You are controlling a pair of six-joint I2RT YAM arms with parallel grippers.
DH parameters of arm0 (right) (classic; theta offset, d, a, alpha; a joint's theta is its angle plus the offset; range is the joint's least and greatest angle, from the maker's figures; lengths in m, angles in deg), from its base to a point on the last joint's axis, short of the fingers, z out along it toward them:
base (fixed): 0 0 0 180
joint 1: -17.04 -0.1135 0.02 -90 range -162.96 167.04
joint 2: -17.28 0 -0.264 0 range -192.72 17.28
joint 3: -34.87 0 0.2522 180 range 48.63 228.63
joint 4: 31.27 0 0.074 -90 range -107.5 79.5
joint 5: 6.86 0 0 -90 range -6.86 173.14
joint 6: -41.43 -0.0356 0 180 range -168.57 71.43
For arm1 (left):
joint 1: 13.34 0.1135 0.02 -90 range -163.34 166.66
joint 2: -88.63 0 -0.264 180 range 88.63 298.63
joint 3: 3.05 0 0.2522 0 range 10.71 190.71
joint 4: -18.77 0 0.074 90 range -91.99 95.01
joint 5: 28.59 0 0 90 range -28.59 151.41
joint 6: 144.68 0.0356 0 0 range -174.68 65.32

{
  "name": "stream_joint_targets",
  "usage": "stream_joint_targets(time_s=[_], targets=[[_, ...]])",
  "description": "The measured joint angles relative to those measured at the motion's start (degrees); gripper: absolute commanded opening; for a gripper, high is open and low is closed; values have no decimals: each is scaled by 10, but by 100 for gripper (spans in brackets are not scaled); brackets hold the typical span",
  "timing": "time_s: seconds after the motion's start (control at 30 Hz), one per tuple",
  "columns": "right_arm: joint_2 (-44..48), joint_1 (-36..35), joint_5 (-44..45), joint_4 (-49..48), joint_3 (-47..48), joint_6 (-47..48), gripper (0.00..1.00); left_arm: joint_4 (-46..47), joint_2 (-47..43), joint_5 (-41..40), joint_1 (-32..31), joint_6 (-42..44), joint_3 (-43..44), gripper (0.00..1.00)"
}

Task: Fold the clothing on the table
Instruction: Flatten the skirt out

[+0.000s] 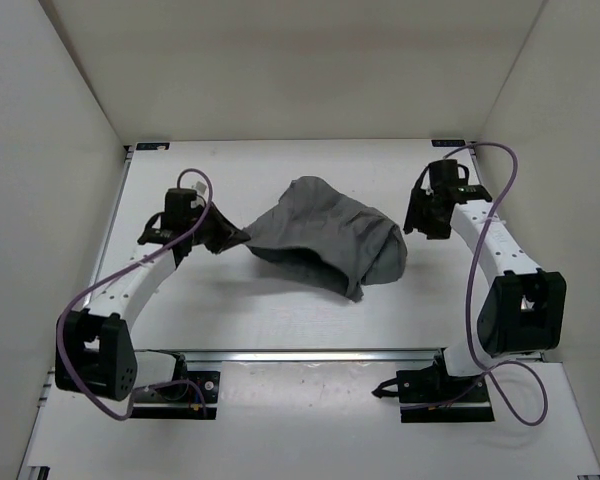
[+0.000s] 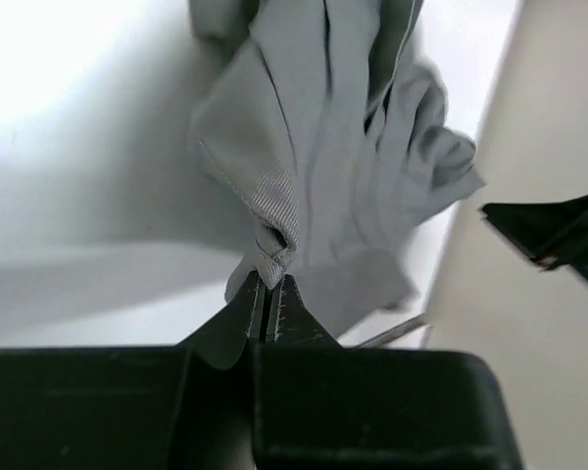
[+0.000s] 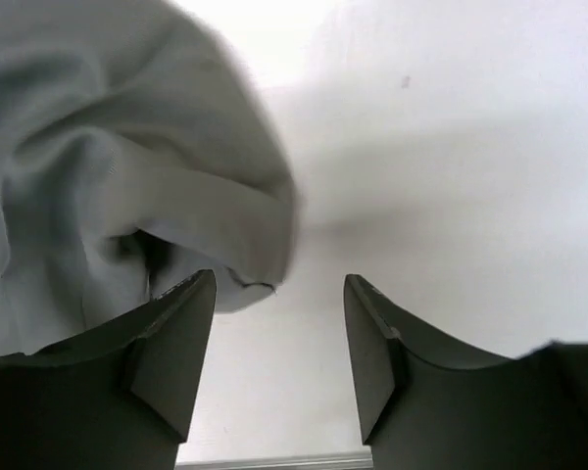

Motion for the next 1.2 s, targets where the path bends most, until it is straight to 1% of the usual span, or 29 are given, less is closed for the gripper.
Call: stream_joint_targets(time_s=[0.07, 0.13, 0.23, 0.33, 0.4, 0.5, 0.53, 0.7, 0.73, 0.77, 0.8, 0.83, 0.87, 1.0, 1.1, 1.17, 1.2], targets=[[17, -17, 24, 11, -23, -9, 51, -1, -22, -17, -16, 11, -40, 0], [46, -62, 34, 18, -44, -28, 50, 0, -39, -26, -23, 19, -79, 0], [98, -131, 5, -10, -88, -67, 50, -12, -48, -44, -22, 30, -116, 0], [118, -187, -27, -51, -149, -119, 52, -17, -52, -57, -23, 39, -127, 0], [101, -216, -38, -72, -188, -150, 56, -15, -57, -59, -23, 43, -129, 0], [50, -240, -50, -89, -216, -180, 56, -14, -68, -60, -22, 49, -135, 0], [36, -242, -56, -101, -223, -189, 65, -14, -71, -60, -22, 50, -136, 0], [-5, -240, -89, -153, -239, -227, 65, -13, -80, -60, -18, 53, -146, 0], [-9, -241, -96, -159, -238, -235, 63, -13, -81, -60, -18, 53, -148, 0], [-13, -244, -104, -166, -237, -240, 59, -12, -83, -60, -17, 53, -150, 0], [-17, -247, -111, -172, -235, -244, 43, -13, -84, -60, -16, 53, -152, 0], [-24, -250, -119, -177, -233, -247, 15, -13, -85, -60, -15, 53, -154, 0], [-31, -256, -125, -185, -233, -249, 0, -13, -87, -60, -14, 53, -155, 0], [-50, -269, -148, -178, -223, -264, 0, -13, -92, -59, -8, 52, -156, 0], [-50, -258, -149, -134, -181, -248, 0, -5, -83, -54, 1, 38, -147, 0], [-54, -221, -160, -93, -106, -227, 1, -12, -39, -44, 9, 29, -96, 0], [-64, -197, -164, -69, -45, -216, 0, -29, 6, -36, 13, 24, -35, 0]])
